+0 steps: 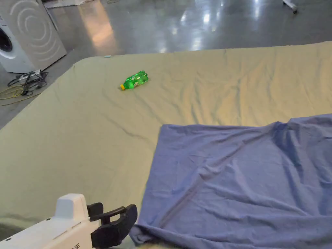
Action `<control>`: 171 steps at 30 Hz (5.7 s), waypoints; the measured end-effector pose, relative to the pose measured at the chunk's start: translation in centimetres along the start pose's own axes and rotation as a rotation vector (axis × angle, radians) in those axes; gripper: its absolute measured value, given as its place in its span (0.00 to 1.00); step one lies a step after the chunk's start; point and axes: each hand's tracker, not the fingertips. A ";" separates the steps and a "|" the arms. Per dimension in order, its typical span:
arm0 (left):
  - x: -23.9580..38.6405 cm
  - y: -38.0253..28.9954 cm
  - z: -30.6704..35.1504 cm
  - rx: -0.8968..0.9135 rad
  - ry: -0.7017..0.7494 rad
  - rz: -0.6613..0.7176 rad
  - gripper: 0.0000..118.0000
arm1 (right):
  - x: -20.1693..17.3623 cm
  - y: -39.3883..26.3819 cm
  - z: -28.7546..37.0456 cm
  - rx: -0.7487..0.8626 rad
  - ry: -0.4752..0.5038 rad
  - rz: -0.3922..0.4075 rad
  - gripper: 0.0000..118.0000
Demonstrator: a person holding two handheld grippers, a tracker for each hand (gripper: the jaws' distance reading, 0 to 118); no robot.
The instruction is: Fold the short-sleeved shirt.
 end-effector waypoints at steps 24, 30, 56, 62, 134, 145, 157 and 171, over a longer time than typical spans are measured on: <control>0.4 -4.5 -10.5 -0.335 -0.027 -0.144 0.11 | 1.8 -2.3 2.5 -0.070 -0.089 -0.058 0.00; 2.1 -4.2 -11.9 -0.403 0.006 -0.251 0.11 | 5.2 -2.9 2.7 -0.127 -0.227 -0.048 0.01; 2.5 -4.1 -10.7 -0.307 -0.025 -0.266 0.07 | 9.8 -9.7 -5.7 -0.504 -0.119 -0.302 0.04; -1.3 -2.8 -7.2 -0.200 -0.066 -0.250 0.06 | 10.0 -6.7 -3.8 -0.420 -0.048 -0.336 0.03; 12.6 3.4 6.4 0.489 0.021 -0.273 0.00 | -1.1 2.7 0.4 0.174 -0.125 0.150 0.00; 2.9 3.5 -9.2 0.018 -0.023 0.171 0.74 | -0.5 0.5 -0.5 0.055 -0.051 0.080 0.00; 2.4 0.9 -18.9 -0.165 0.157 -0.088 0.24 | 0.9 -1.3 -0.3 -0.036 -0.090 0.025 0.00; 7.2 1.4 -20.8 -0.276 0.214 -0.281 0.08 | 9.4 -7.0 -13.1 -0.355 -0.261 -0.290 0.59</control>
